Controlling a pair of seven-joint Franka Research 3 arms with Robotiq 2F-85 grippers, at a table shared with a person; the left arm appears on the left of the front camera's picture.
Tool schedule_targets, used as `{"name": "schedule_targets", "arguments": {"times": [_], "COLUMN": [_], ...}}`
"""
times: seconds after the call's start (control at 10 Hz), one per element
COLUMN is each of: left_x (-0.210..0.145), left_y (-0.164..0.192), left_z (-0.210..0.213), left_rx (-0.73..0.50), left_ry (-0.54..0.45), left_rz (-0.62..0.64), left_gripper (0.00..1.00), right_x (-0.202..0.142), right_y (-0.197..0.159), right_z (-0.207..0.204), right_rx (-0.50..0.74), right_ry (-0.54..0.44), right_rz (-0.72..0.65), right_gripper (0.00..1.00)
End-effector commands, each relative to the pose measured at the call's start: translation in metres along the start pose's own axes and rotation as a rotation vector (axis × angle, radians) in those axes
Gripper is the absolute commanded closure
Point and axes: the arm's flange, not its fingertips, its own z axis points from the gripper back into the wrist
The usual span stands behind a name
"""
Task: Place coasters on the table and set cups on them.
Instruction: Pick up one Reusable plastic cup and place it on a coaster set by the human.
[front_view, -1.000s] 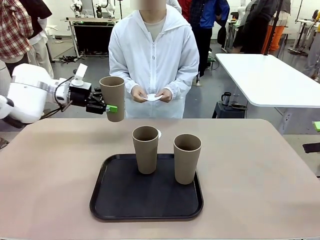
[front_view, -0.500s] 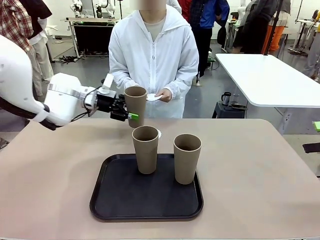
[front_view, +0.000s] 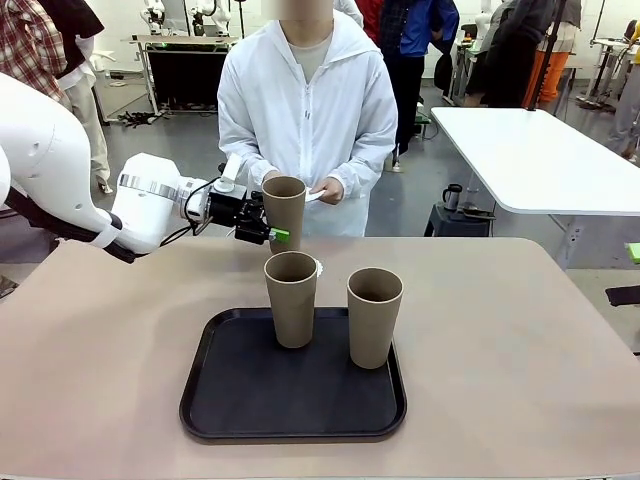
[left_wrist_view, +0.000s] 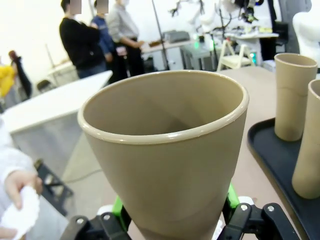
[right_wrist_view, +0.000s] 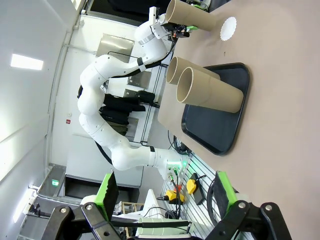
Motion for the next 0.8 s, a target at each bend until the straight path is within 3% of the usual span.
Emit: {"name": "schedule_targets", "arguments": {"times": [0.0,0.7], "left_x": [-0.0003,-0.0014], "left_y": [-0.0035,-0.0028], "left_z": [-0.0058,-0.0045], "left_rx": [-0.01,-0.007], "left_ry": [0.002,-0.004], "left_rz": [0.003,0.005], "left_gripper": [0.15,0.15], "right_x": [0.0008,0.0008], "right_y": [-0.001,-0.001], "right_z": [0.0015,0.0015], "right_rx": [0.013,0.013], "right_ry": [-0.002,-0.002], "right_rz": [0.012,0.012], "right_gripper": [0.0,0.0]}}
